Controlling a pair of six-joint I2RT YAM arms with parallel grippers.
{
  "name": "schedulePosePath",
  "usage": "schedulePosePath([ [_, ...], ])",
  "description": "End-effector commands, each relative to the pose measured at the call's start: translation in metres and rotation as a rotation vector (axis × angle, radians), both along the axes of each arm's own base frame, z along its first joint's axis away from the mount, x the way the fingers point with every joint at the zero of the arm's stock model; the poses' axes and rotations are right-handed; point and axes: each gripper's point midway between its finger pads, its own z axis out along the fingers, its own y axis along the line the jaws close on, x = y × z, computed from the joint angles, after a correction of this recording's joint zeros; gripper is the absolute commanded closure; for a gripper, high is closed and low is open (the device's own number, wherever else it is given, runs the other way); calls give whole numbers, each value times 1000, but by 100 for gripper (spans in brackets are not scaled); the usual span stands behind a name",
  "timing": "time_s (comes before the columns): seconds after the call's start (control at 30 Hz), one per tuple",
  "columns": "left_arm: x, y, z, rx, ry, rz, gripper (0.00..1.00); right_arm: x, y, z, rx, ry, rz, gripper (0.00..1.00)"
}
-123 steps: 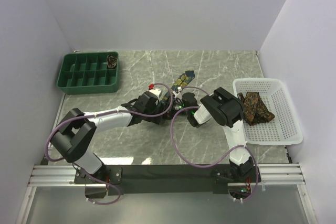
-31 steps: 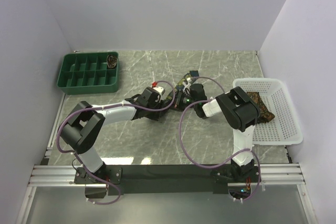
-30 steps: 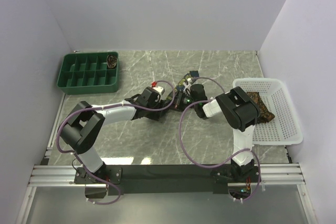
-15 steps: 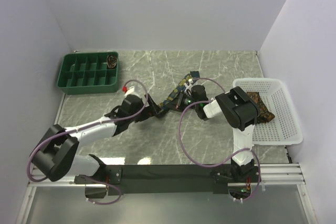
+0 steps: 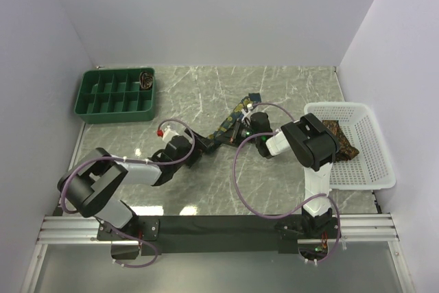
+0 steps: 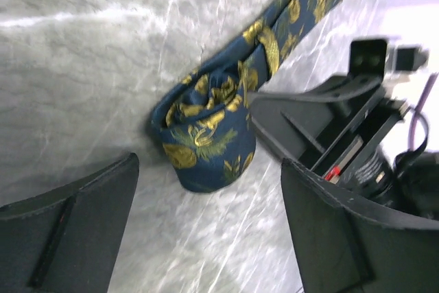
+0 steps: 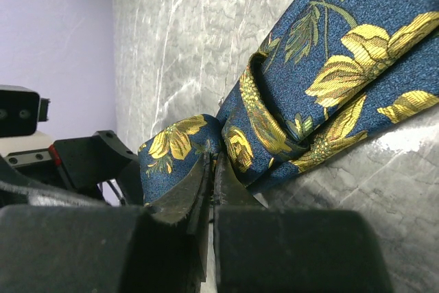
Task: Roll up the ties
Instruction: Roll the tie
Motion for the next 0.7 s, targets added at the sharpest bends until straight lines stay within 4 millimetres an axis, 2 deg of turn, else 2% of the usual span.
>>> schedulePosePath([
  [0.0, 11, 9, -3, -43, -17, 127, 10, -16, -18, -43, -104, 101, -29, 100],
  [0.1, 15, 8, -7, -33, -24, 160, 15, -16, -17, -41, -96, 100, -29, 100],
  [0.2, 19, 3, -11, -37, -21, 158, 25, -17, -18, -42, -95, 105, -31, 100],
  [0.33, 18, -8, -16, -53, -8, 129, 27, -17, -18, -41, -98, 101, -31, 100],
  [0.5, 17, -5, -20, -33, -11, 133, 28, -17, -17, -42, -93, 107, -31, 100],
  [0.6, 18, -8, -20, -16, -19, 119, 37, -17, -17, -41, -91, 105, -30, 100],
  [0.67, 19, -11, -21, -17, -15, 110, 50, -17, -18, -41, -91, 101, -30, 100],
])
